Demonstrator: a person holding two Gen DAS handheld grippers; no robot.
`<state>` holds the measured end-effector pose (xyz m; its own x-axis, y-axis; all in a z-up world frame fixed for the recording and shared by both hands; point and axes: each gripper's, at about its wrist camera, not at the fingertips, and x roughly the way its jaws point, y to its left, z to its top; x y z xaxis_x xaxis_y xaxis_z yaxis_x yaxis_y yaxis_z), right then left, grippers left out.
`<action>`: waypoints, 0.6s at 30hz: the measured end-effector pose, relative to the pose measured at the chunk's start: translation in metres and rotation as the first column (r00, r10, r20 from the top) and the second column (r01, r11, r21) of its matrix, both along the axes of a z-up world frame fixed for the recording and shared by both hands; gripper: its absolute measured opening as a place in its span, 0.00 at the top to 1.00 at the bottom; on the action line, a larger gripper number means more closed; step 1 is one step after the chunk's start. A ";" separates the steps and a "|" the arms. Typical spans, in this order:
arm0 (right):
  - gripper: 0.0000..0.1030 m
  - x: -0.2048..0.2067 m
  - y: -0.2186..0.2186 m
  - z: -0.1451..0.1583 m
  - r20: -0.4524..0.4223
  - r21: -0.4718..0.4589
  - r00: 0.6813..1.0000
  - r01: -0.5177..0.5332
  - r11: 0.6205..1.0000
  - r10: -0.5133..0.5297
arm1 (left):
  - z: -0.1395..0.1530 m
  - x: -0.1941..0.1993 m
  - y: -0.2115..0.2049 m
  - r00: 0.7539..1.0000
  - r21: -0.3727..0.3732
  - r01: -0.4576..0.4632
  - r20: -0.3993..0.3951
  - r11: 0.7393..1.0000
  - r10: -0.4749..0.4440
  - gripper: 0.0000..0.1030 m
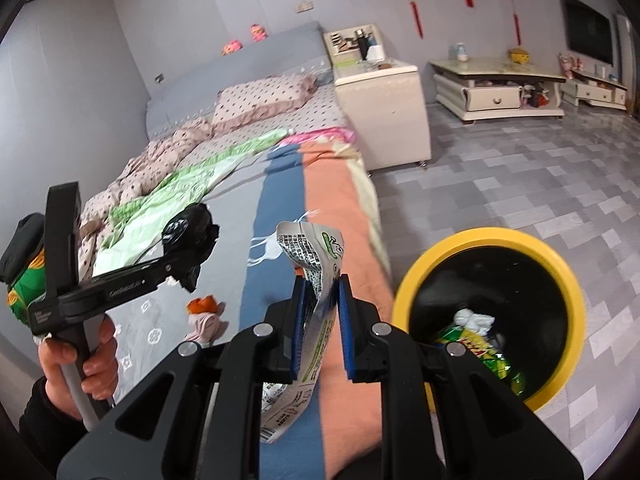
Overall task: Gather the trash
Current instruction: 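Carry the black bags and the wrapper with both tools over the bin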
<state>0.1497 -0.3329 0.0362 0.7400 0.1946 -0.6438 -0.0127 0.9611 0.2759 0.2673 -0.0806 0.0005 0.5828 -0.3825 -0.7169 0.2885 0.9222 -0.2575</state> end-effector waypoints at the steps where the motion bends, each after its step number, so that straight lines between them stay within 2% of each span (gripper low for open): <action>1: 0.85 -0.001 -0.006 0.002 0.005 0.003 1.000 0.009 1.000 -0.009 | 0.002 -0.001 -0.006 1.000 -0.004 0.009 0.002 1.000 -0.009 0.71; 14: 0.85 -0.017 -0.068 0.014 0.040 0.013 0.992 0.118 0.993 -0.118 | 0.015 -0.015 -0.075 0.995 -0.001 0.100 0.029 0.995 -0.100 0.71; 18: 0.85 -0.020 -0.088 0.015 0.046 0.017 0.986 0.161 0.987 -0.162 | 0.020 -0.020 -0.102 0.990 0.022 0.127 0.062 0.992 -0.129 0.71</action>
